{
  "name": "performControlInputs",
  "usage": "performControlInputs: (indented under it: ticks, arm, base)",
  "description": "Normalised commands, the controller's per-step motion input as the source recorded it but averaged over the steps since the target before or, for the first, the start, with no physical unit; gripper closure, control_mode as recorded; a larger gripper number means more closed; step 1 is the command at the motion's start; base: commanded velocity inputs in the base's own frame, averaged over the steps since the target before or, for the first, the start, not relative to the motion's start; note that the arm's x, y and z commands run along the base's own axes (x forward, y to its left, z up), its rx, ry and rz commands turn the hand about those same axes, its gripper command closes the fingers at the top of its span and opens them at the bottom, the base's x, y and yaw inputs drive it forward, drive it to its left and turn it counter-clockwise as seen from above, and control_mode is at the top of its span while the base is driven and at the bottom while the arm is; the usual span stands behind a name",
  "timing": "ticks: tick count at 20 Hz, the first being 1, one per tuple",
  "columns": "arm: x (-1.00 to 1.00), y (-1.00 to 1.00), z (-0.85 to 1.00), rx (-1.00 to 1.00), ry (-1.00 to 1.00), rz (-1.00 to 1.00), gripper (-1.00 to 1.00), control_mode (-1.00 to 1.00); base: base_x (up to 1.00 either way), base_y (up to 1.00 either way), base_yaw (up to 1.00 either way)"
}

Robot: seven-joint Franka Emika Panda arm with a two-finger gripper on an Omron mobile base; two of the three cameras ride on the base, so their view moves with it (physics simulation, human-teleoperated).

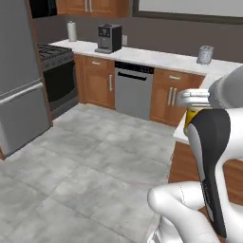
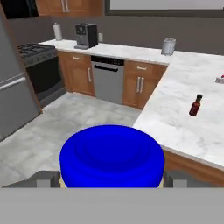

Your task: Move the condiment bottle and mayonnaise from the cabinet to the dining counter.

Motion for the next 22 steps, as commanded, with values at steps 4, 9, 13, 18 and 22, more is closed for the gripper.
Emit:
performControlInputs:
  ticks: [4, 9, 13, 18, 22]
  arm:
    - [0.0, 0.0, 0.0, 0.0, 0.0, 0.0, 1.0, 1.0]
    - [0.0, 0.0, 0.0, 0.0, 0.0, 0.0, 1.0, 1.0]
    - [0.0, 0.0, 0.0, 0.0, 0.0, 0.0, 1.0, 1.0]
    - [0.0, 0.0, 0.0, 0.0, 0.0, 0.0, 1.0, 1.0]
    - [0.0, 0.0, 0.0, 0.0, 0.0, 0.0, 1.0, 1.0]
  base:
    - [0.0, -0.29, -0.72]
    - [0.12, -0.36, -0.57]
    - [0.35, -0.27, -0.3]
    - [0.6, -0.22, -0.22]
    - [0.66, -0.27, -0.19]
